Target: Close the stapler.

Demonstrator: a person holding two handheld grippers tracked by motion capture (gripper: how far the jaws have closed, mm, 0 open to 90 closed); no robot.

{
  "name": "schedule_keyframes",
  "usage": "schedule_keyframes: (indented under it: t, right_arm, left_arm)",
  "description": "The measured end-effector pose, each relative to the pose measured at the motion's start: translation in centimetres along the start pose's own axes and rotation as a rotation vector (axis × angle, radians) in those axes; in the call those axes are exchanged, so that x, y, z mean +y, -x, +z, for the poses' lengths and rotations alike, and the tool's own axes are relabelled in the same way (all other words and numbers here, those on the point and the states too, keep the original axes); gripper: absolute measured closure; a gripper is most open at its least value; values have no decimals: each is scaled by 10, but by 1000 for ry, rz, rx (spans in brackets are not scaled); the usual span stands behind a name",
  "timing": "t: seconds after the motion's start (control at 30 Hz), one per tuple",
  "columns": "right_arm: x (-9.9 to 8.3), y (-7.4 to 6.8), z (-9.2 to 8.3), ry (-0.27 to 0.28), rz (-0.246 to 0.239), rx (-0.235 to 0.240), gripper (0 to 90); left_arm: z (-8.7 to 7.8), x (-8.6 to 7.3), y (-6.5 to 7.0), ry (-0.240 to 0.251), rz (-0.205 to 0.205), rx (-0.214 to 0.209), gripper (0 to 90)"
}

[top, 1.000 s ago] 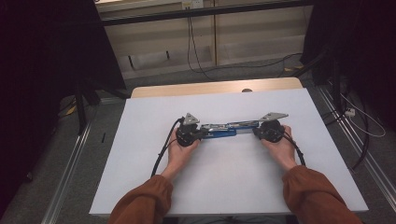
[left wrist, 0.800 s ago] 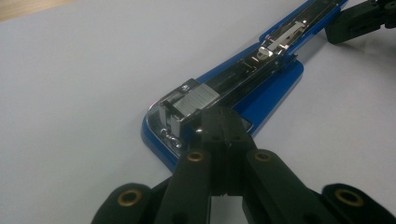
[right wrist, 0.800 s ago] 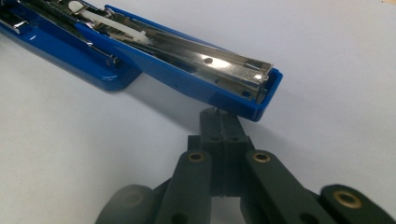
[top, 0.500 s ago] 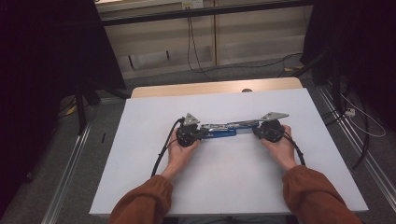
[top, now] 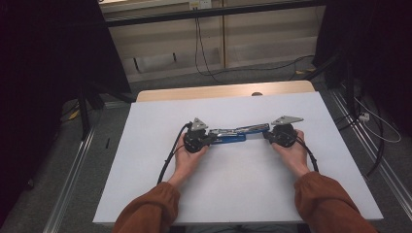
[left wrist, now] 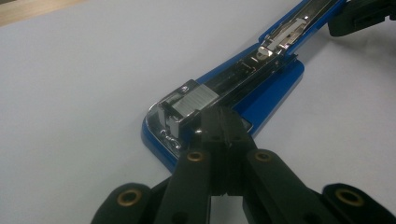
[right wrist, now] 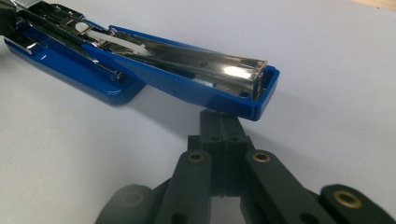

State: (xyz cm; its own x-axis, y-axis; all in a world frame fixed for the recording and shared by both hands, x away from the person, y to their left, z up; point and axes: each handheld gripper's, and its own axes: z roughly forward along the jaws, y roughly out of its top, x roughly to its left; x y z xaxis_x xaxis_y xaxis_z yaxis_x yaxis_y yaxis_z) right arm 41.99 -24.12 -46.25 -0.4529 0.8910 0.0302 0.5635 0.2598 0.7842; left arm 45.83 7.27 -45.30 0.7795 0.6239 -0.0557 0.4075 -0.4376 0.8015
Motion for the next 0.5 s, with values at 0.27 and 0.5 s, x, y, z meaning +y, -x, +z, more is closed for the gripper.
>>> schedule_keyframes:
  t: [0.27,0.5]
  right_arm:
    - [1,0,0,17,6,-1,900]
    - [2,-1,0,32,1,2,900]
  left_arm:
    - [0,0,-1,3,-5,2,900]
    - [0,0,-1,6,-17,-7,900]
